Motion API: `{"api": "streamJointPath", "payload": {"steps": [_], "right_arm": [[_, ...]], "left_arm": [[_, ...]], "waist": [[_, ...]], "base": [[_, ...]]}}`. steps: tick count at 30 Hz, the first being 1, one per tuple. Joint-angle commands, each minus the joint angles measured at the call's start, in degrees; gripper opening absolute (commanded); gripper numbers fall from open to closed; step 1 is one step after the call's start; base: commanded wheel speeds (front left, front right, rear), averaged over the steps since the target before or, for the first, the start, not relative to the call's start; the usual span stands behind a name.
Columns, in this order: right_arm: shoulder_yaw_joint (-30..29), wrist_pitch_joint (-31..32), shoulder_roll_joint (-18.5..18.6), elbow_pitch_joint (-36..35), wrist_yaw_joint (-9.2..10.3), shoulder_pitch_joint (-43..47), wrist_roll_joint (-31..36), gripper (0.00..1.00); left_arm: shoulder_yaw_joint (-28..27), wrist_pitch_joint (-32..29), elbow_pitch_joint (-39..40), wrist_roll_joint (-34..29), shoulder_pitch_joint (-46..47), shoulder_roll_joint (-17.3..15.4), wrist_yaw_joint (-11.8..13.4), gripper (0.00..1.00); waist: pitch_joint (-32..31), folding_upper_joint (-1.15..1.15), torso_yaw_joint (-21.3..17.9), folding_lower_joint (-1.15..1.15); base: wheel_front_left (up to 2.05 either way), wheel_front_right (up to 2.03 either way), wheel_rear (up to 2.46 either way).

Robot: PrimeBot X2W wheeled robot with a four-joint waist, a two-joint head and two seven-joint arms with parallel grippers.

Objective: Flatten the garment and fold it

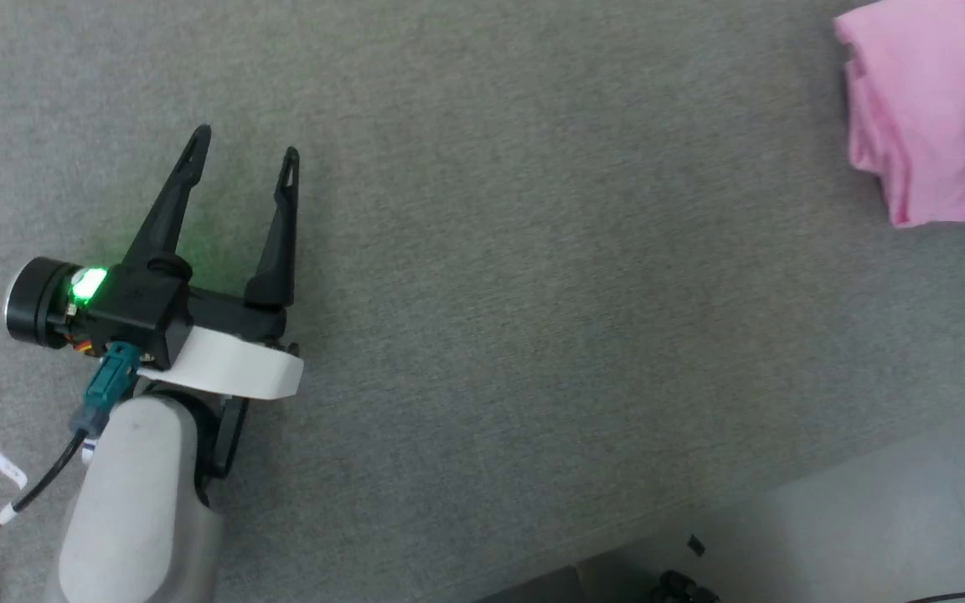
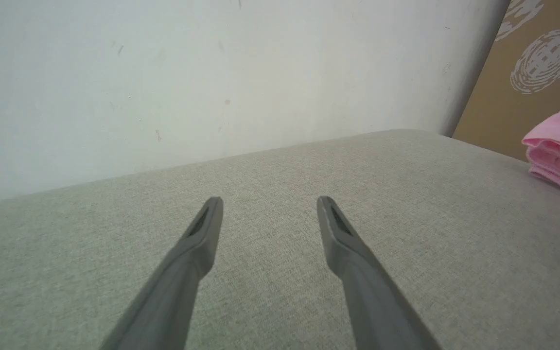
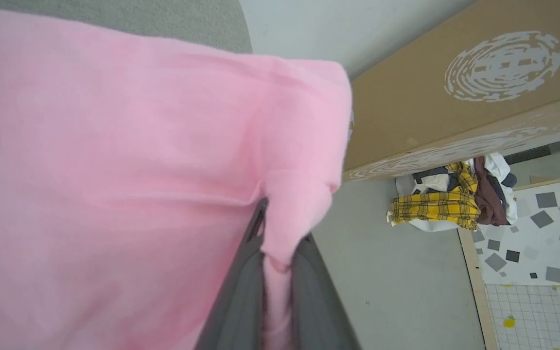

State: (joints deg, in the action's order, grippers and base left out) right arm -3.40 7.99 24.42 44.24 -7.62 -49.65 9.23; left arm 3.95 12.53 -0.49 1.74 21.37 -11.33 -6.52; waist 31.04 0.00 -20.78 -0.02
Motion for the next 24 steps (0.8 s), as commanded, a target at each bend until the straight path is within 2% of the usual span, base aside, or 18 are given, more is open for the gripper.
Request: {"api": "streamJointPath", "payload": {"steps": [1,4,5,6,12,16,24], "right_arm": [[-1.4,-0.4,0.4,1.3,0.13,-1.1,1.3,0.0],[-4.6,-1.3,0.3,3.3,0.13,-1.4,3.5,0.0],[-5.4,-1.8,0.4,3.9,0.13,-1.5,4.1,0.46],[-6.0,-2.3,0.4,4.3,0.13,-1.6,4.8,1.0],[-7.5,-5.9,0.4,5.0,0.13,-1.4,7.7,1.0],[-8.5,-9.4,0.2,4.7,0.13,-0.2,6.4,1.0],[-7.0,-17.4,-2.1,-1.2,0.13,7.8,-5.1,1.0]], "left_arm": [[0.1,-0.2,0.4,-0.4,0.6,-0.4,-0.1,1.0],[0.1,-0.1,0.4,-0.1,0.4,-0.4,0.1,1.0],[0.2,0.0,0.2,0.0,0.4,-0.3,0.2,1.0],[0.2,0.2,0.0,0.1,0.3,-0.2,0.3,1.0],[0.8,1.2,-1.9,1.0,-0.3,1.2,0.8,1.0],[1.2,2.0,-4.2,2.1,-1.1,2.8,1.2,1.0],[0.6,2.4,-7.4,5.0,-6.4,5.8,2.1,1.0]], "waist": [[2.0,0.0,1.8,0.02],[1.8,0.0,2.7,0.02],[1.6,0.0,3.0,0.02],[1.3,0.0,3.3,0.02],[-2.0,0.0,5.0,0.02],[-6.4,0.0,7.1,0.02],[-18.7,0.0,13.0,0.02]], "base": [[0.0,0.0,0.0],[0.0,0.0,0.0],[0.0,0.0,0.0],[0.0,0.0,0.0],[0.0,0.0,0.0],[0.0,0.0,0.0],[0.0,0.0,0.0]]}}
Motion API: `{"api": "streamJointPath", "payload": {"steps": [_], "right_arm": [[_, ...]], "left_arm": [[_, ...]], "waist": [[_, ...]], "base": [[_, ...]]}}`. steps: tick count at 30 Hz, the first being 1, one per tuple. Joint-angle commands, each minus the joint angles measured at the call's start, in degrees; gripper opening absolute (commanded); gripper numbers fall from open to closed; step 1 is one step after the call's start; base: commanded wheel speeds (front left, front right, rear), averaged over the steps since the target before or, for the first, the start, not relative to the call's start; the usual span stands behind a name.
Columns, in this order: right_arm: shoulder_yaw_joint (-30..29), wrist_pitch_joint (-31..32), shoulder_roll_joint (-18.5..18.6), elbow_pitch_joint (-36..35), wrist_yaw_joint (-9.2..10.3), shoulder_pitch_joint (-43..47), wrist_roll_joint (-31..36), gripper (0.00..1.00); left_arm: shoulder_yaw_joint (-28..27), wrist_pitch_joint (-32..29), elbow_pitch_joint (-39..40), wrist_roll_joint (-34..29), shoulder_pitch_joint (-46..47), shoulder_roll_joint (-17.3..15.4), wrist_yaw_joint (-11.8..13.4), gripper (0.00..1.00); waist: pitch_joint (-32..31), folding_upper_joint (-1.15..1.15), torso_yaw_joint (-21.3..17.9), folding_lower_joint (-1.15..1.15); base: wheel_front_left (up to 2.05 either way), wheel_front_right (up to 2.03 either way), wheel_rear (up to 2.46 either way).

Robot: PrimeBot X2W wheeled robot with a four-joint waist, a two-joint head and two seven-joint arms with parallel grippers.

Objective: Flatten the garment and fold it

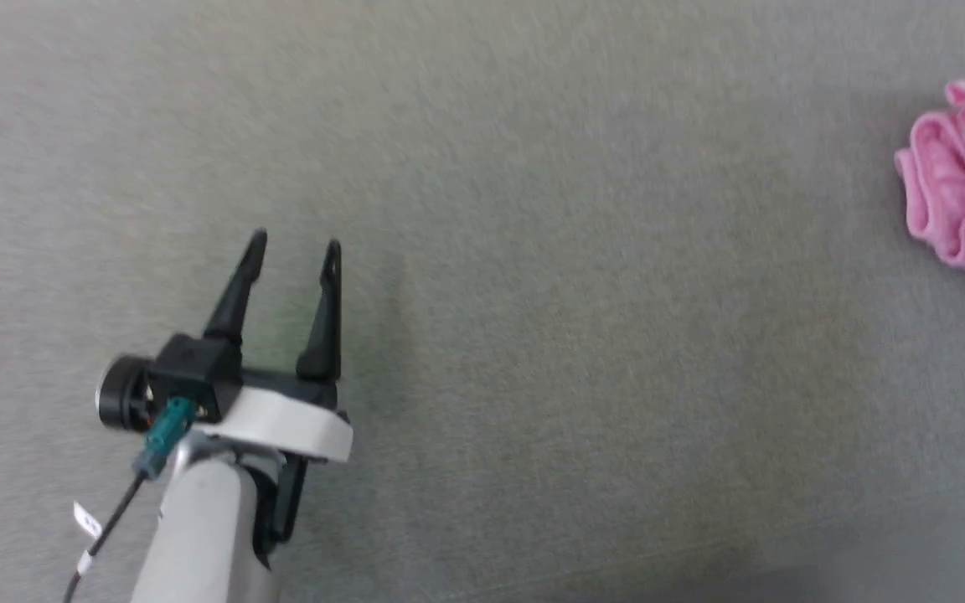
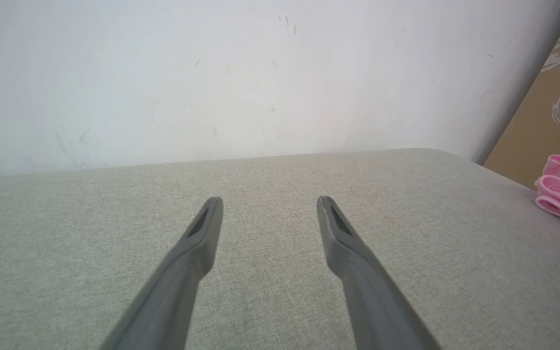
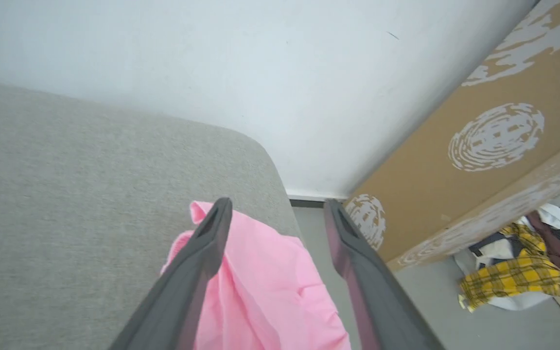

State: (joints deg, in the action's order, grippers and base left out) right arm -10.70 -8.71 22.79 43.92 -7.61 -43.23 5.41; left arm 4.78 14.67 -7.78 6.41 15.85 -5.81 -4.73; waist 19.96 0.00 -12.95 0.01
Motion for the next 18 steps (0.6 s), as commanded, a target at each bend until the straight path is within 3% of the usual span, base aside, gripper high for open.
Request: {"api": "streamJointPath", "payload": {"steps": [1,4,10,18], "right_arm": [[0.8,-1.2,-1.0,-2.4,0.12,2.9,-2.8,1.0],[1.5,-1.5,-2.3,-6.2,0.12,6.5,-5.6,1.0],[2.8,0.0,-6.5,-21.2,0.12,18.8,-11.9,1.0],[3.3,1.8,-13.3,-36.7,0.12,32.5,-14.0,1.0]], "left_arm": [[-0.4,0.3,-0.1,0.6,-1.6,0.5,0.4,1.0],[-0.6,0.3,-0.3,1.2,-3.1,1.0,0.6,1.0],[-0.8,0.3,-0.9,3.2,-6.5,2.0,0.4,1.0],[-1.1,0.3,-1.3,4.4,-9.2,2.5,0.3,1.0]], "waist": [[-8.8,0.0,5.9,-0.01],[-11.1,0.0,7.1,-0.01],[-15.5,0.0,10.4,-0.01],[-18.4,0.0,13.2,-0.01]], "base": [[0.0,0.0,0.0],[0.0,0.0,0.0],[0.0,0.0,0.0],[0.0,0.0,0.0]]}}
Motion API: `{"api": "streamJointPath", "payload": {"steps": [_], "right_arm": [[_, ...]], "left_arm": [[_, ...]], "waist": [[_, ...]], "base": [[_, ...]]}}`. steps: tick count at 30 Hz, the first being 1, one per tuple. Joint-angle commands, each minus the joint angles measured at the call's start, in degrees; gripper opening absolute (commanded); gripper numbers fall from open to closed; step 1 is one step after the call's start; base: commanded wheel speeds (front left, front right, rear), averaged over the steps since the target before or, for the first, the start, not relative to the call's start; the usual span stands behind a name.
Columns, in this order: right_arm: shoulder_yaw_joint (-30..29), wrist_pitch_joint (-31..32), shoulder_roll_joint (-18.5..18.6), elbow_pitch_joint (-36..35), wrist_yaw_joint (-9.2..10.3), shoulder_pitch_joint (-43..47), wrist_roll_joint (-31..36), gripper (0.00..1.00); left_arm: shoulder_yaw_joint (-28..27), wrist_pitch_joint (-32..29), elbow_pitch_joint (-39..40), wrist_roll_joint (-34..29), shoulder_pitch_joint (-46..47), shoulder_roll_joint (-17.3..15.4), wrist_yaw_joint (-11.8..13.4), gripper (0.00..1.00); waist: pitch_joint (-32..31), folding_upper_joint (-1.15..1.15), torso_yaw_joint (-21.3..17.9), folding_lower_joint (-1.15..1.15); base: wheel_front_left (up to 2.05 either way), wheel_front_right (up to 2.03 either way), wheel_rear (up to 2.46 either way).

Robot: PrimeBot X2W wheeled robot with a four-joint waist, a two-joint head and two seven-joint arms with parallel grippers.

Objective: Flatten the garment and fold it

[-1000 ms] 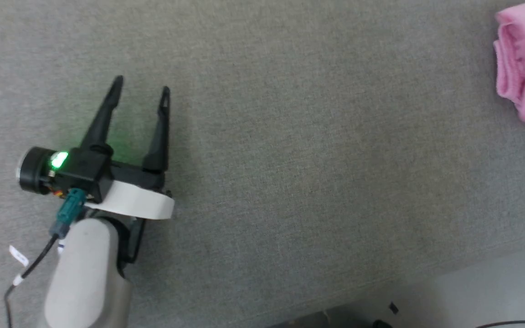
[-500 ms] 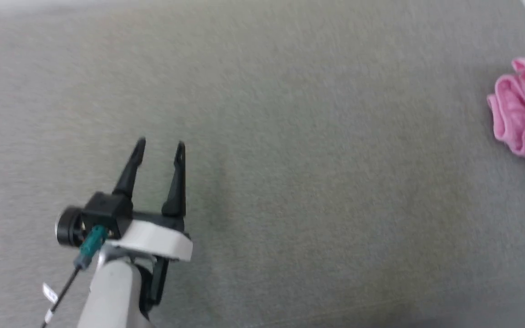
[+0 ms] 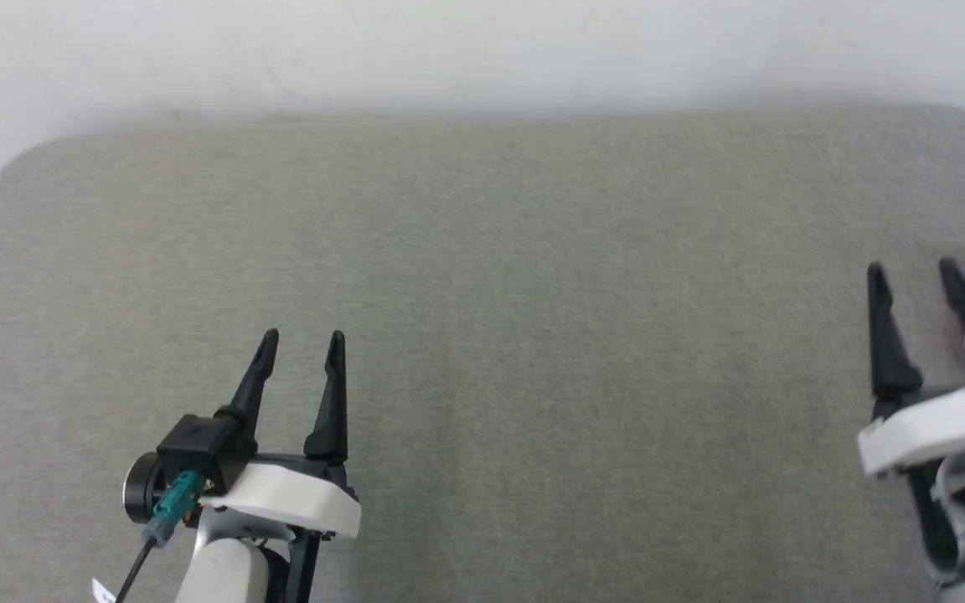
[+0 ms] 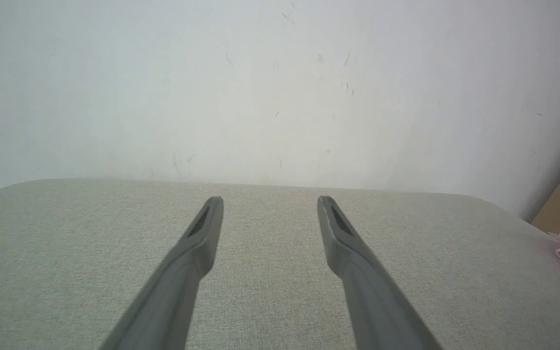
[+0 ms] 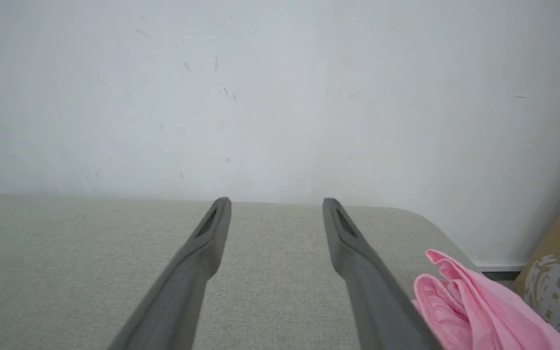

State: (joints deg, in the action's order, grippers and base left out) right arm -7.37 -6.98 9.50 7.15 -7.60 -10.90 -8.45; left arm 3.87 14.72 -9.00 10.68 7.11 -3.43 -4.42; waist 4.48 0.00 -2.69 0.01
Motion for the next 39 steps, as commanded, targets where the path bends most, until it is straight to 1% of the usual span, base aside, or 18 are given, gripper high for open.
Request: {"api": "streamJointPath", "payload": {"steps": [1,5,14,18,24,39], "right_arm": [[-0.1,0.2,-1.0,-1.2,0.11,1.7,0.1,1.0],[0.4,0.5,-3.9,-5.1,0.11,7.2,0.7,1.0],[0.5,-1.5,-6.2,-6.8,0.11,14.0,3.1,1.0],[0.9,-1.4,-6.5,-6.9,0.11,15.8,3.8,1.0],[1.7,-1.4,-6.6,-6.6,0.11,17.2,2.1,1.0],[2.9,-2.1,-6.6,-4.8,0.11,16.7,1.3,1.0]], "left_arm": [[-0.2,0.3,-0.1,0.3,-0.7,0.2,0.0,1.0],[0.1,0.3,-0.4,0.5,-1.6,0.4,0.0,1.0],[0.7,0.3,-1.9,0.7,-3.8,0.5,0.5,1.0],[1.0,0.3,-2.4,0.8,-4.6,0.5,0.7,1.0],[1.3,0.3,-2.7,1.0,-5.4,0.5,1.1,1.0],[1.7,0.3,-3.2,1.7,-5.1,0.6,1.8,1.0]], "waist": [[-3.2,0.0,3.3,-0.01],[-4.3,0.0,4.7,-0.01],[-6.1,0.0,6.4,-0.01],[-6.5,0.0,6.5,-0.01],[-6.6,0.0,6.3,-0.01],[-5.7,0.0,5.7,-0.01]], "base": [[0.0,0.0,0.0],[0.0,0.0,0.0],[0.0,0.0,0.0],[0.0,0.0,0.0],[0.0,0.0,0.0],[0.0,0.0,0.0]]}}
